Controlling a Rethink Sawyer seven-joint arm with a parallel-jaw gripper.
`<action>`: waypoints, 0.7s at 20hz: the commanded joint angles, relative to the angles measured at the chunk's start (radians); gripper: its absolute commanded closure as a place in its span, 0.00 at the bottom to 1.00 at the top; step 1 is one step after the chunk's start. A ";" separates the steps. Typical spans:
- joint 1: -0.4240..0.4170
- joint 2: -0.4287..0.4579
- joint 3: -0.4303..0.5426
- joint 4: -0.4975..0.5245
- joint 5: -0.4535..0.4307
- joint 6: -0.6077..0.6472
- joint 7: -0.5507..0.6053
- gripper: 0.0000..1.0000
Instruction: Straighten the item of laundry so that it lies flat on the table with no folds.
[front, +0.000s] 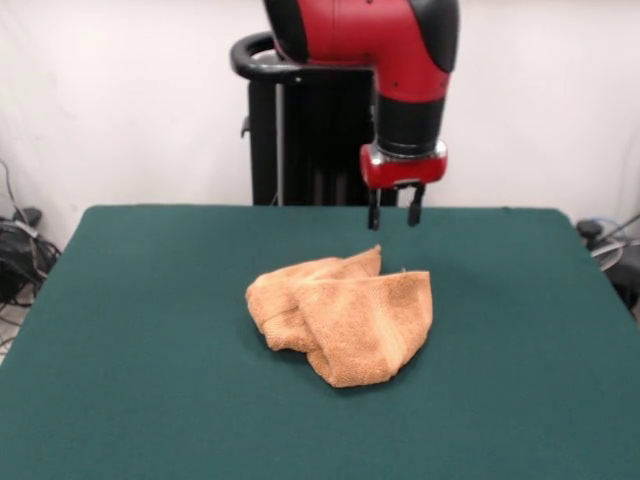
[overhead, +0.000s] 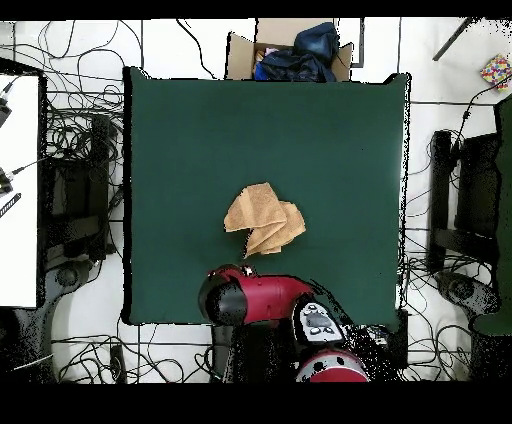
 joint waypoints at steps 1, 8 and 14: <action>0.106 0.056 0.041 -0.088 0.027 0.000 0.157 0.00; 0.197 0.134 0.021 -0.143 0.066 -0.068 0.200 0.00; 0.214 0.120 0.023 -0.168 0.068 -0.026 0.182 0.00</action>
